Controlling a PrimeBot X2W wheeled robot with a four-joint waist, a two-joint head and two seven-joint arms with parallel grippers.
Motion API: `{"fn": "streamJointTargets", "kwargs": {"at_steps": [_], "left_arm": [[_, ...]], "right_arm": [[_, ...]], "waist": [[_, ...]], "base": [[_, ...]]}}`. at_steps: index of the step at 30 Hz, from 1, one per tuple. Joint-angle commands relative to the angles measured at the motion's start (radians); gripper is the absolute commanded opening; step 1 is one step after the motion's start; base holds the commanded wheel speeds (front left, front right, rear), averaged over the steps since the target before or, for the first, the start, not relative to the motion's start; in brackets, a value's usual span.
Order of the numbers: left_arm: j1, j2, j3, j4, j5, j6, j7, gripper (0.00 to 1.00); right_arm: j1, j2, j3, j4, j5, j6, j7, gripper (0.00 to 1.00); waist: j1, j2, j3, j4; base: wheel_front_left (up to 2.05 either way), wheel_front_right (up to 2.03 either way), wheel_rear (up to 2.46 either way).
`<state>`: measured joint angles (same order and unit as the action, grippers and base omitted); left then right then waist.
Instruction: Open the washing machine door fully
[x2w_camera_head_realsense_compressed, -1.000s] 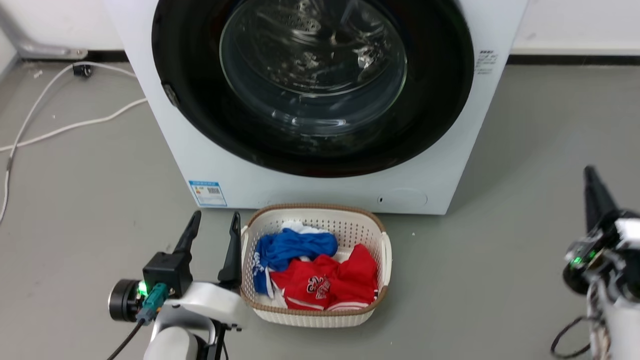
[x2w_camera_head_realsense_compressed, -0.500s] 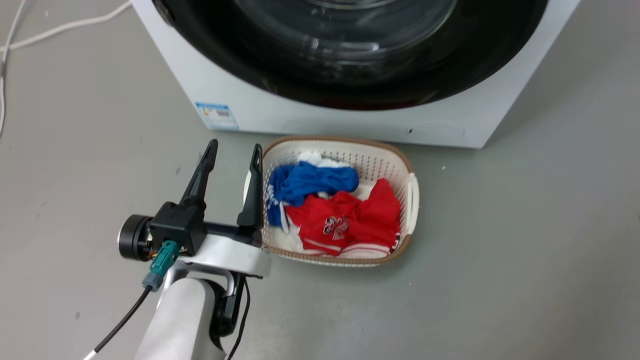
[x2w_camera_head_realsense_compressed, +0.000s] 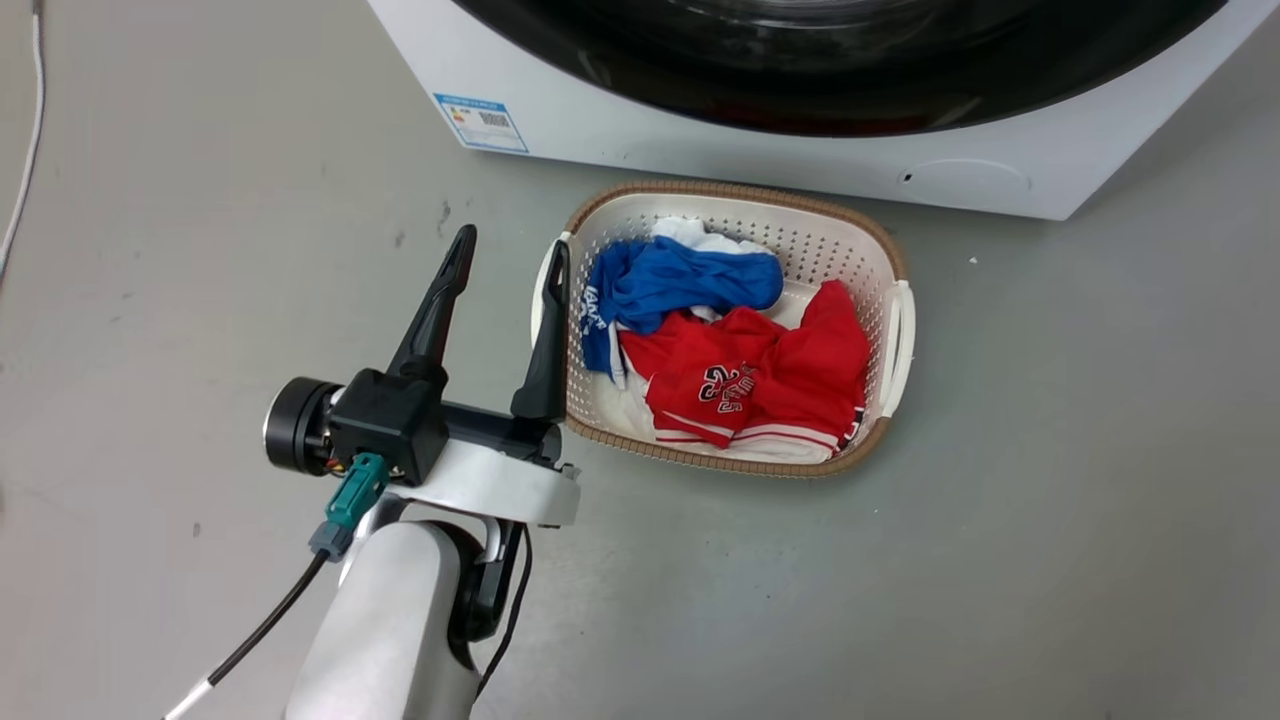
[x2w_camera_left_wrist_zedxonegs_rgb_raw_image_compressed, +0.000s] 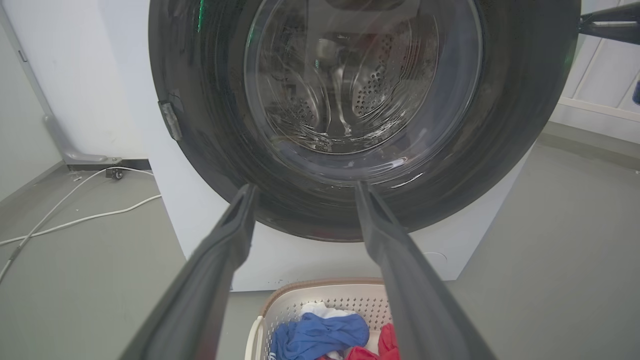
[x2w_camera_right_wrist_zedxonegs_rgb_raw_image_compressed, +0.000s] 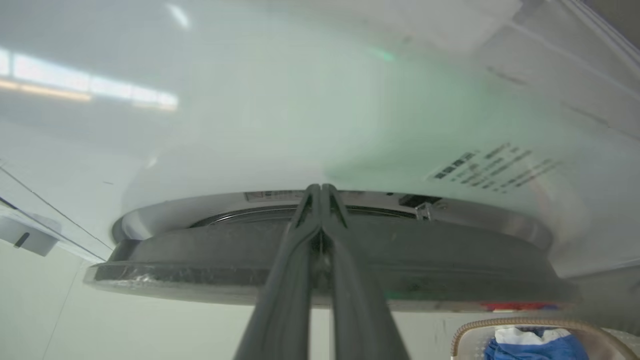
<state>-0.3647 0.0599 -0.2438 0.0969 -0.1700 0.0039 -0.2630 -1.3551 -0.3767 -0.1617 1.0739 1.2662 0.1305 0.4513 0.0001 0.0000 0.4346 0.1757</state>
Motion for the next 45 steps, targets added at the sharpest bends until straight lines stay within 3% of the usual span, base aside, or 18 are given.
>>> {"fn": "streamJointTargets", "kwargs": {"at_steps": [1, 13, 22, 32, 45], "left_arm": [[-0.019, 0.0, -0.001, -0.004, 0.005, -0.002, -0.003, 1.0], [-0.045, -0.009, -0.033, -0.003, -0.001, 0.002, -0.003, 1.0], [-0.035, -0.01, -0.032, 0.007, -0.01, 0.011, -0.003, 1.0], [0.021, -0.009, -0.014, 0.028, -0.008, 0.005, -0.003, 1.0], [0.139, -0.009, 0.007, 0.095, 0.01, -0.027, -0.003, 1.0]], "right_arm": [[-0.015, 0.005, 0.004, 0.005, -0.002, 0.0, 0.003, 0.0], [-0.123, 0.007, 0.071, 0.093, -0.092, 0.0, 0.139, 0.0], [-0.07, 0.006, 0.076, 0.076, -0.079, 0.0, 0.284, 0.0], [0.075, 0.034, 0.07, -0.037, -0.038, 0.0, 0.447, 0.0], [0.415, 0.185, 0.06, -0.276, 0.014, 0.0, 0.591, 0.0]], "waist": [[-0.0001, 0.0, 0.01, 0.007], [-0.0001, 0.0, 0.052, 0.025], [-0.0001, 0.0, 0.038, 0.014], [-0.0001, 0.0, -0.024, -0.014], [-0.0001, 0.0, -0.198, -0.041]], "base": [[0.0, 0.0, 0.0], [0.0, 0.0, 0.0], [0.0, 0.0, 0.0], [0.0, 0.0, 0.0], [0.0, 0.0, 0.0]]}}
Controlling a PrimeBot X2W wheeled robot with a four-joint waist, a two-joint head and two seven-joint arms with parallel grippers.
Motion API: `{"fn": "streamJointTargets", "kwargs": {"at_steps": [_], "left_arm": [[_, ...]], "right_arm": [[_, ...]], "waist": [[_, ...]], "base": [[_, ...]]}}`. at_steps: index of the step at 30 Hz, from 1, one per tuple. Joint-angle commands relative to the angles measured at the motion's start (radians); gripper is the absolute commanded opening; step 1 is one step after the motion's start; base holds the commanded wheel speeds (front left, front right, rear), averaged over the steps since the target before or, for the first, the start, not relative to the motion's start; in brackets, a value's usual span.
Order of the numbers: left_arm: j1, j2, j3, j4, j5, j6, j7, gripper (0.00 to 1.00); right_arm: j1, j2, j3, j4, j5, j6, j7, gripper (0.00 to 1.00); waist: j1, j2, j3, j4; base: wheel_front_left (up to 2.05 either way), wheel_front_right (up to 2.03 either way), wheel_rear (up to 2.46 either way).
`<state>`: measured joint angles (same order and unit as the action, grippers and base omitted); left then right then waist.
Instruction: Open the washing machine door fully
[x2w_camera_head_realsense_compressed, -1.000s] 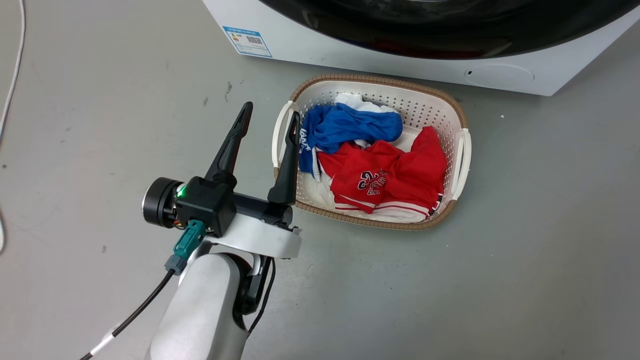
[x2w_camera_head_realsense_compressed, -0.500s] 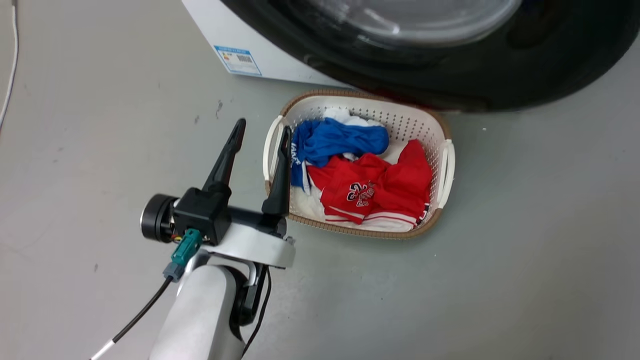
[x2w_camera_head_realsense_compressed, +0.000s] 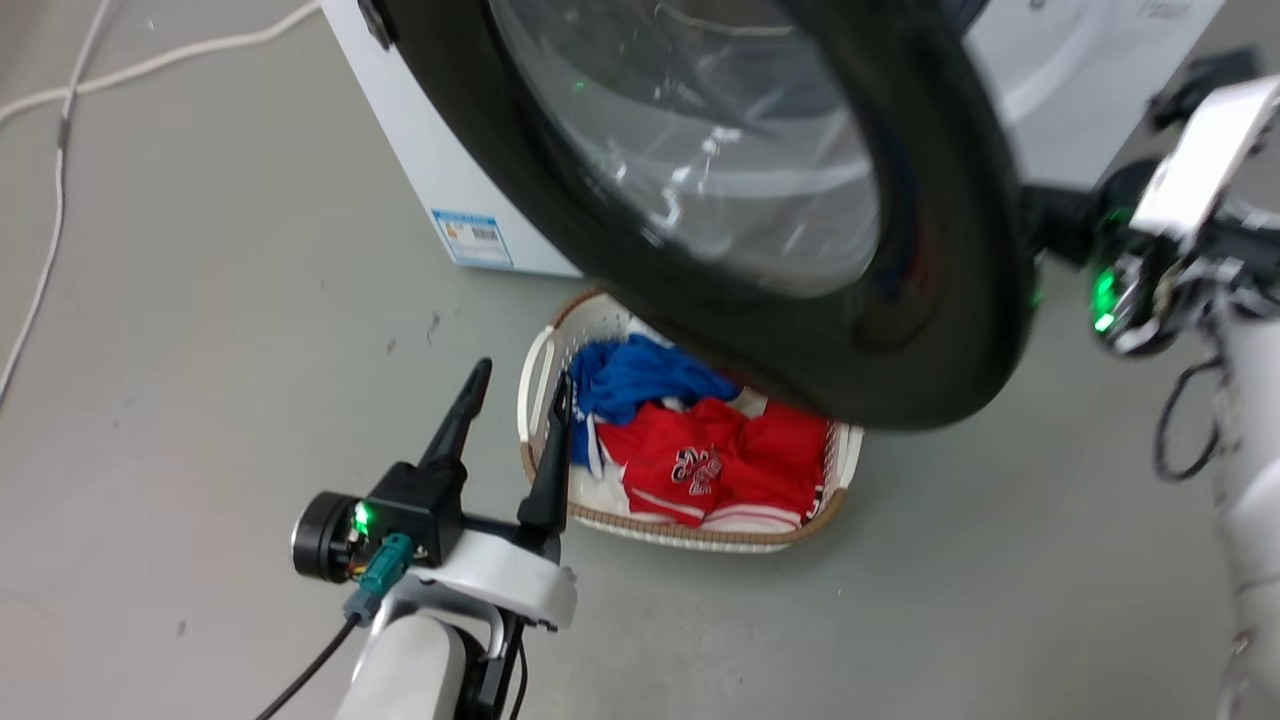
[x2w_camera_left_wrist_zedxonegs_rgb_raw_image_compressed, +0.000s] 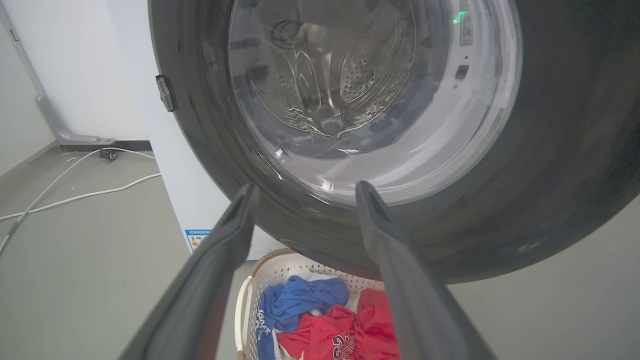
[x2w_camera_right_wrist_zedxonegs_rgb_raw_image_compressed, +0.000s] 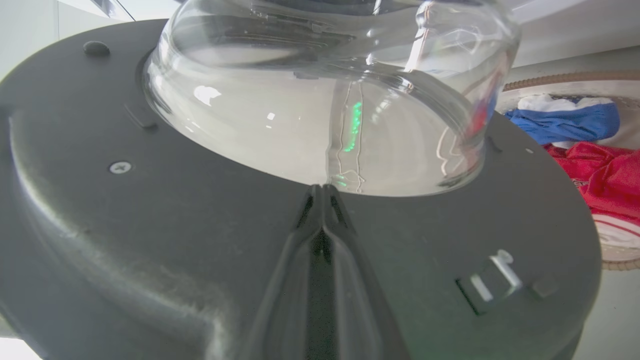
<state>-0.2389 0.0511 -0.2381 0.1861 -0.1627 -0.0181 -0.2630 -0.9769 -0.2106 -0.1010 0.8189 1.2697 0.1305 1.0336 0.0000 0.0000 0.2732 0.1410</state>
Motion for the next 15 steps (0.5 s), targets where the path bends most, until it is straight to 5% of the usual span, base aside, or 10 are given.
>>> {"fn": "streamJointTargets", "kwargs": {"at_steps": [1, 6, 15], "left_arm": [[0.019, 0.0, -0.002, 0.013, 0.002, -0.008, -0.003, 1.0], [0.061, 0.0, -0.012, 0.053, -0.003, -0.024, -0.003, 1.0], [0.084, 0.0, -0.018, 0.069, -0.018, -0.034, -0.003, 1.0]], "right_arm": [[0.066, 0.034, -0.002, -0.045, 0.013, 0.0, 0.018, 0.0], [0.259, 0.132, -0.008, -0.201, 0.036, 0.0, 0.065, 0.0], [0.425, 0.166, 0.088, -0.325, 0.119, 0.0, 0.067, 0.0]], "waist": [[0.0, 0.0, -0.05, -0.006], [0.0, 0.0, -0.136, 0.0], [0.0, 0.0, -0.188, 0.018]], "base": [[0.0, 0.0, 0.0], [0.0, 0.0, 0.0], [0.0, 0.0, 0.0]]}}
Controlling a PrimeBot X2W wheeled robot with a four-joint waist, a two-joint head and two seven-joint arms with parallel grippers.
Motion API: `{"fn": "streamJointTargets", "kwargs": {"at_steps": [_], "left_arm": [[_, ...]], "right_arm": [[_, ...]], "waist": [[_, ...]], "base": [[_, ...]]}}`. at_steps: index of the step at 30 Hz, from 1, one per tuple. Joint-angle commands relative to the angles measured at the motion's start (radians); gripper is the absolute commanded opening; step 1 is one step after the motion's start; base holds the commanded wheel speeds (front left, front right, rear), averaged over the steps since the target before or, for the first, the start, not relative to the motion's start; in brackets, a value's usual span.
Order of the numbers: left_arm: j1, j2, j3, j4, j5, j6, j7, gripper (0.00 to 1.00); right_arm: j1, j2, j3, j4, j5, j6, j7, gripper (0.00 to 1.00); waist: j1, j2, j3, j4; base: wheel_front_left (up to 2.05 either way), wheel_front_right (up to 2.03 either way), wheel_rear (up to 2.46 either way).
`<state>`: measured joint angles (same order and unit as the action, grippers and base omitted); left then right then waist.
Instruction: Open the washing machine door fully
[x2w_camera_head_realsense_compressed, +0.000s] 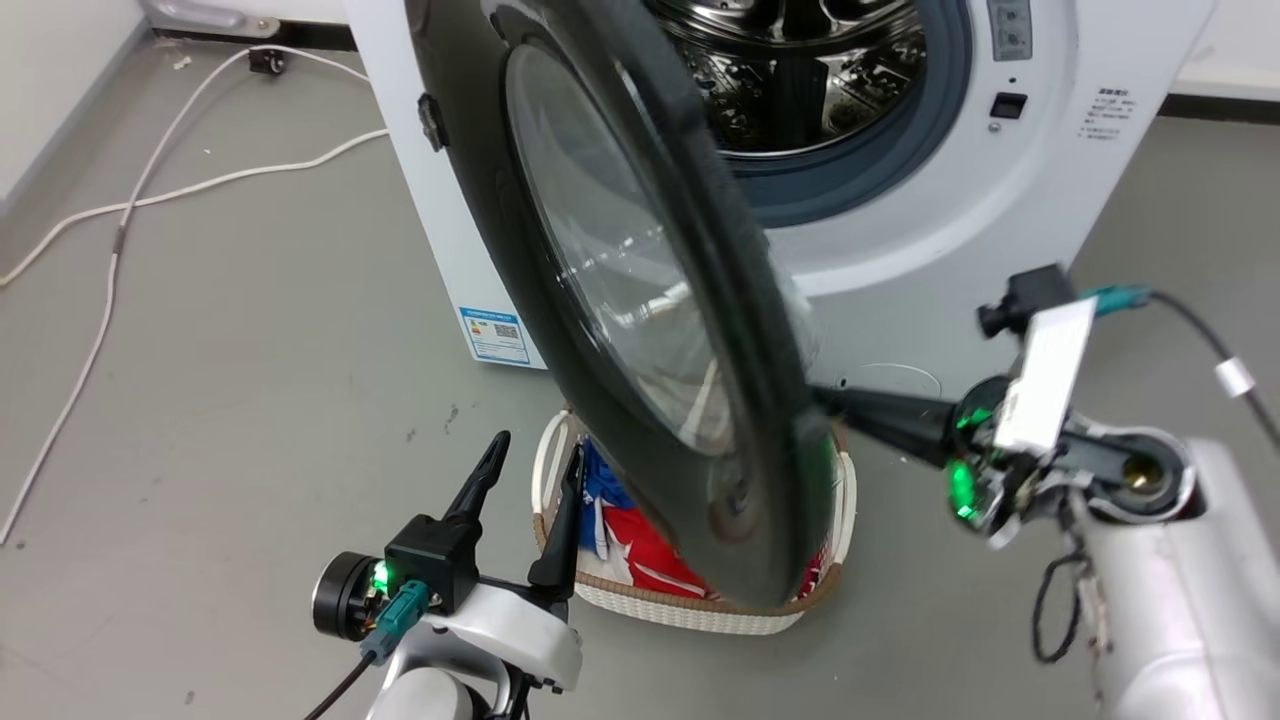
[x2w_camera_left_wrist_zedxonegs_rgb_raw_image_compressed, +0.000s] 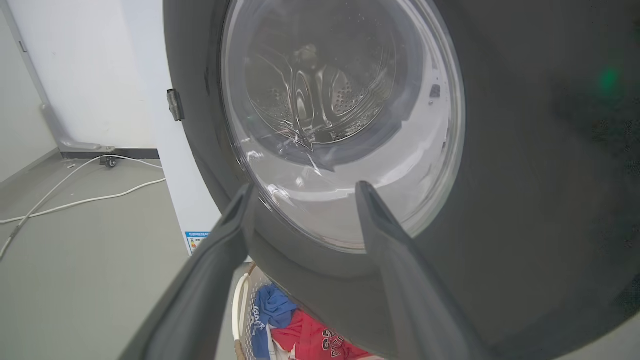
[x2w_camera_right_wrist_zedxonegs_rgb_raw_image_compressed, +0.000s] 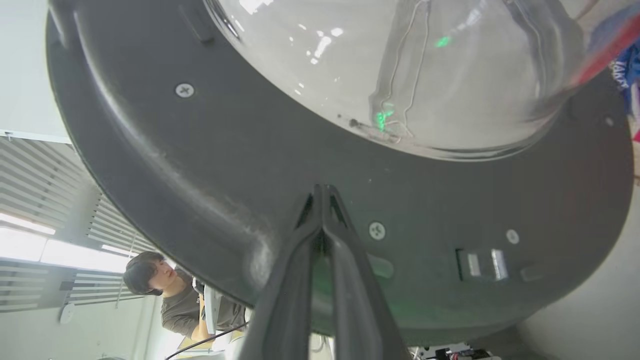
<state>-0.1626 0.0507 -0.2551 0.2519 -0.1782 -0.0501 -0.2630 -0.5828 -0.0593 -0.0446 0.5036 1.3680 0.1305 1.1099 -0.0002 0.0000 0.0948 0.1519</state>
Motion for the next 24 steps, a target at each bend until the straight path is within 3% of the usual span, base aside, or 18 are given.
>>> {"fn": "streamJointTargets", "kwargs": {"at_steps": [1, 8, 12, 19, 24], "left_arm": [[0.007, 0.0, -0.002, 0.005, -0.004, -0.003, -0.003, 1.0], [0.012, 0.001, 0.004, 0.014, -0.008, -0.007, -0.003, 1.0], [0.018, 0.004, 0.008, 0.017, -0.008, -0.007, -0.003, 1.0], [0.045, 0.021, 0.02, 0.027, -0.01, -0.006, -0.003, 1.0], [0.063, 0.03, 0.027, 0.034, -0.016, 0.0, -0.003, 1.0]], "right_arm": [[0.046, 0.014, 0.055, -0.019, 0.037, 0.0, -0.019, 0.0], [0.102, 0.011, 0.176, -0.063, 0.107, 0.0, -0.131, 0.0], [0.116, 0.01, 0.182, -0.07, 0.116, 0.0, -0.208, 0.0], [0.181, 0.01, 0.101, -0.103, 0.049, 0.0, -0.508, 0.0], [0.273, 0.008, 0.011, -0.142, 0.027, 0.0, -0.663, 0.0]], "waist": [[0.0002, 0.0, -0.014, 0.011], [0.0002, 0.0, -0.034, 0.016], [0.0002, 0.0, -0.047, 0.009], [0.0002, 0.0, -0.084, -0.03], [0.0002, 0.0, -0.107, -0.056]], "base": [[0.0, 0.0, 0.0], [0.0, 0.0, 0.0], [0.0, 0.0, 0.0], [0.0, 0.0, 0.0], [0.0, 0.0, 0.0]]}}
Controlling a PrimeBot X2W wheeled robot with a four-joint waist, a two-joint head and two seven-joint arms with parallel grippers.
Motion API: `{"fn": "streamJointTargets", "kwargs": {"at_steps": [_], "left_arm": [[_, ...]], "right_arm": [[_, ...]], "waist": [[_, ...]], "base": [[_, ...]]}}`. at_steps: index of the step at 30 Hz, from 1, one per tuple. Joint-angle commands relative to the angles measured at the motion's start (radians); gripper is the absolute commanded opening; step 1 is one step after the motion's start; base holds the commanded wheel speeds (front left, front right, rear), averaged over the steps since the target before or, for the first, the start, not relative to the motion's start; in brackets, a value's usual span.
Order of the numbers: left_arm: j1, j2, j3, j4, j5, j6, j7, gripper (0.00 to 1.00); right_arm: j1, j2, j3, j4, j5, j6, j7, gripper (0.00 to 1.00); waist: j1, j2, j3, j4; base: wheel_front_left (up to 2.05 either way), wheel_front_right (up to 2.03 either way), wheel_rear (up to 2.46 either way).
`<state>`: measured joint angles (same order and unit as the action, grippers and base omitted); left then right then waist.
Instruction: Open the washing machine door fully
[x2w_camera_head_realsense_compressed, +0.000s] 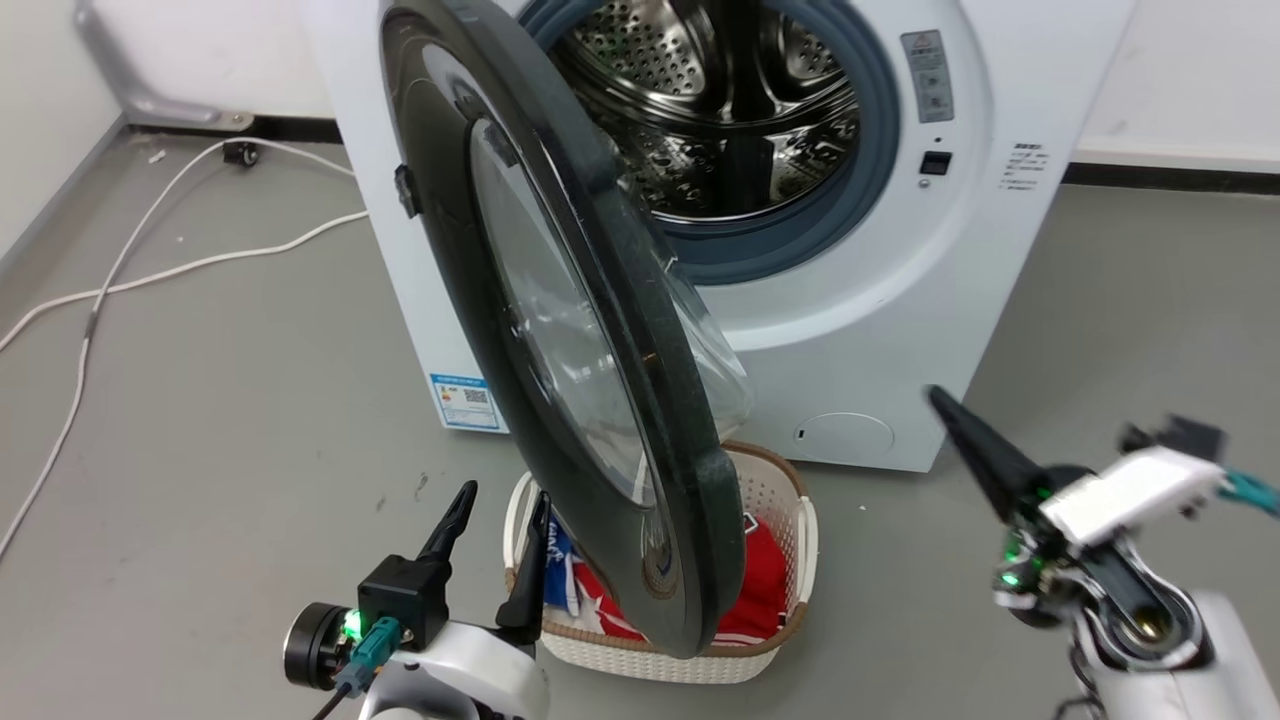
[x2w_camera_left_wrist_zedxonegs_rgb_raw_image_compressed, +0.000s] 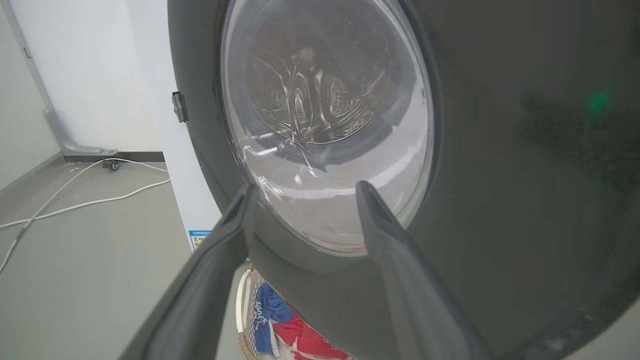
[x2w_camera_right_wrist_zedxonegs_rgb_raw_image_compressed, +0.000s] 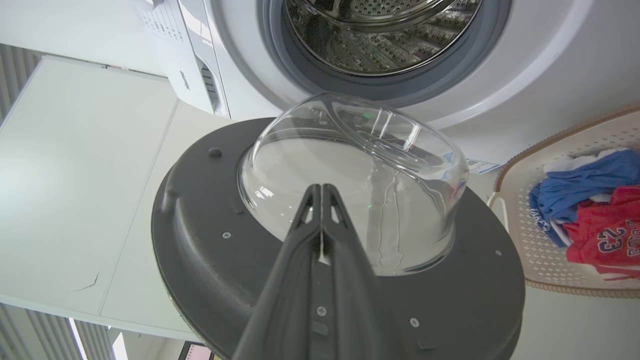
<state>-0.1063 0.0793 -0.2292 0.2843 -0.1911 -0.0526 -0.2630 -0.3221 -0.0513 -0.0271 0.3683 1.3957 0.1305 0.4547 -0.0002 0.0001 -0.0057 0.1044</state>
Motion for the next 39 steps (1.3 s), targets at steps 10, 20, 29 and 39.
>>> {"fn": "streamJointTargets", "kwargs": {"at_steps": [10, 20, 29, 39], "left_arm": [[0.021, 0.018, 0.024, 0.005, -0.02, 0.016, -0.003, 1.0], [0.0, 0.027, 0.034, 0.02, -0.032, 0.026, -0.003, 1.0], [-0.008, 0.037, 0.039, 0.028, -0.042, 0.033, -0.003, 1.0], [0.002, 0.038, 0.045, 0.032, -0.053, 0.051, -0.003, 1.0]], "right_arm": [[0.196, -0.019, -0.14, -0.131, -0.176, 0.0, -0.25, 1.0], [0.304, -0.032, -0.184, -0.314, -0.551, 0.0, -0.459, 1.0], [0.358, -0.05, -0.173, -0.485, -1.084, 0.0, -0.476, 1.0], [0.46, -0.013, -0.089, -0.513, -1.31, 0.0, -0.46, 1.0]], "waist": [[0.0002, -0.0001, -0.017, -0.047], [0.0002, -0.0001, -0.026, -0.065], [0.0002, -0.0001, -0.034, -0.077], [0.0002, -0.0001, -0.035, -0.08]], "base": [[0.0, 0.0, 0.0], [0.0, 0.0, 0.0], [0.0, 0.0, 0.0], [0.0, 0.0, 0.0]]}}
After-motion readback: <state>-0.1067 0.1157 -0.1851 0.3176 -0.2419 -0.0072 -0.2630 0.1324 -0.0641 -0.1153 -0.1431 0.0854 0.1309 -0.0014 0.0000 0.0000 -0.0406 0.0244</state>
